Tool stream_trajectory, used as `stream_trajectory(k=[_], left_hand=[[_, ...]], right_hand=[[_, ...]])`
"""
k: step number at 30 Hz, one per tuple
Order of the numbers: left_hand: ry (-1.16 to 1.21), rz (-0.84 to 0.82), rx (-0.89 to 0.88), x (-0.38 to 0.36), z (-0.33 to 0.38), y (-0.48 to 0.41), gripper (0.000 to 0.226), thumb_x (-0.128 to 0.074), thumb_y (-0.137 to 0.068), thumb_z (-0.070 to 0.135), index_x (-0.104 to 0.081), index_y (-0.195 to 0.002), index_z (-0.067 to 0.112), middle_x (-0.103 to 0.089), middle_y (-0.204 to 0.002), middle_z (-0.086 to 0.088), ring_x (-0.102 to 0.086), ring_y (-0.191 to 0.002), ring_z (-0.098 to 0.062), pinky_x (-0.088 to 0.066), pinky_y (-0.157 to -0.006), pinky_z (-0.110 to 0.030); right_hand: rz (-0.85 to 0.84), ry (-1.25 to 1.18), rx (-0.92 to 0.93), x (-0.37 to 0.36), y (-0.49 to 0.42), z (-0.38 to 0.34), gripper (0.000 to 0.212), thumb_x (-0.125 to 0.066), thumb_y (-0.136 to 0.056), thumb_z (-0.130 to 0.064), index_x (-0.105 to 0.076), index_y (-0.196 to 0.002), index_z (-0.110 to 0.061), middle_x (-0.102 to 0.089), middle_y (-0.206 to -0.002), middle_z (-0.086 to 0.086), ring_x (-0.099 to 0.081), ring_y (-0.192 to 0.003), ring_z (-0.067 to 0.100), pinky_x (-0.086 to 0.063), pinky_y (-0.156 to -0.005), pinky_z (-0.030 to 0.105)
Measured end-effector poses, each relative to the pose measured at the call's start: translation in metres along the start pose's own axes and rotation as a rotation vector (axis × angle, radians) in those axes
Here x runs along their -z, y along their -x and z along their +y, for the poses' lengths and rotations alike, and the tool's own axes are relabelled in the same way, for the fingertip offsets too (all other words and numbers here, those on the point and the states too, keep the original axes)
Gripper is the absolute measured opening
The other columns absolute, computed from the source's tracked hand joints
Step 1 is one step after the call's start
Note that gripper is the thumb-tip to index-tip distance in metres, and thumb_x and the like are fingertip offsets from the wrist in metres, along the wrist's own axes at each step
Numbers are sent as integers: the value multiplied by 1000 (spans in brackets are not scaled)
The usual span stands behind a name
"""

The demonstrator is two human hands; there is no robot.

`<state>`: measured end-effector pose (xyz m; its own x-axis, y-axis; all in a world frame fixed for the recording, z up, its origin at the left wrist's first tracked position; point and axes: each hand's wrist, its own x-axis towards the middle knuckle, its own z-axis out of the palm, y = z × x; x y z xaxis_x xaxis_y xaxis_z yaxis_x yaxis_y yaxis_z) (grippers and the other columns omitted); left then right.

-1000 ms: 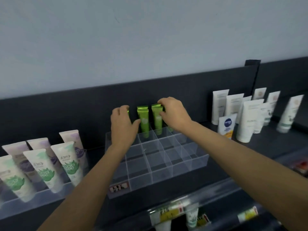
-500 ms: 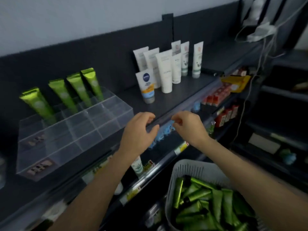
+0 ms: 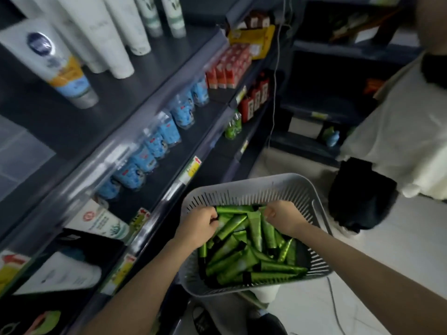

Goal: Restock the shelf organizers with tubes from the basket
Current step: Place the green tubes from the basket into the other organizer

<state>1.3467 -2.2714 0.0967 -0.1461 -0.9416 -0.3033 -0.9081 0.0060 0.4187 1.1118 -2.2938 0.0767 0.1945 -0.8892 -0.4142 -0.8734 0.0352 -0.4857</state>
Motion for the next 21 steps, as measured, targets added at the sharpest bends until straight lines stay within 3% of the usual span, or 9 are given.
stream_trajectory(k=[5,9,11,16,21], left_hand=[[-25,-96,9,-47,-9,-30,17,-58,-91,23,-69,-92,10,-69,-87,-4,-64,-81,-20,-52,-69,-32],[-42,-129,35,-74,-19,-54,17,-55,-90,15,-65,-77,11,-67,-74,-4,-63,-69,-20,-45,-58,-28],[-42,-159,57,-88,-24,-65,21,-53,-90,16,-58,-70,16,-63,-70,-4,-63,-69,-25,-46,-59,-30],[-129,-229,32,-114,-25,-83,21,-52,-94,25,-60,-85,8,-63,-84,-9,-62,-79,-27,-50,-68,-37],[-254,-219,56,-132,-24,-92,12,-52,-93,10,-62,-89,5,-64,-89,-10,-64,-81,-26,-46,-62,-32]], right_hand=[[-78,51,-114,-25,-22,35,30,-53,-85,-8,-69,-110,-10,-67,-115,9,-60,-111,25,-45,-89,24],[-130,177,-66,-42,-51,39,27,-50,-86,-6,-66,-108,-7,-64,-114,15,-60,-110,32,-50,-89,33],[-109,225,-3,-47,-65,37,27,-49,-84,-3,-65,-105,-8,-61,-114,15,-58,-110,33,-50,-91,36],[-58,363,36,-55,-91,36,34,-49,-83,0,-60,-115,-7,-52,-120,16,-46,-117,35,-47,-97,41],[-224,534,88,-71,-104,37,33,-56,-90,-24,-58,-119,-9,-46,-129,12,-36,-124,35,-40,-100,44]])
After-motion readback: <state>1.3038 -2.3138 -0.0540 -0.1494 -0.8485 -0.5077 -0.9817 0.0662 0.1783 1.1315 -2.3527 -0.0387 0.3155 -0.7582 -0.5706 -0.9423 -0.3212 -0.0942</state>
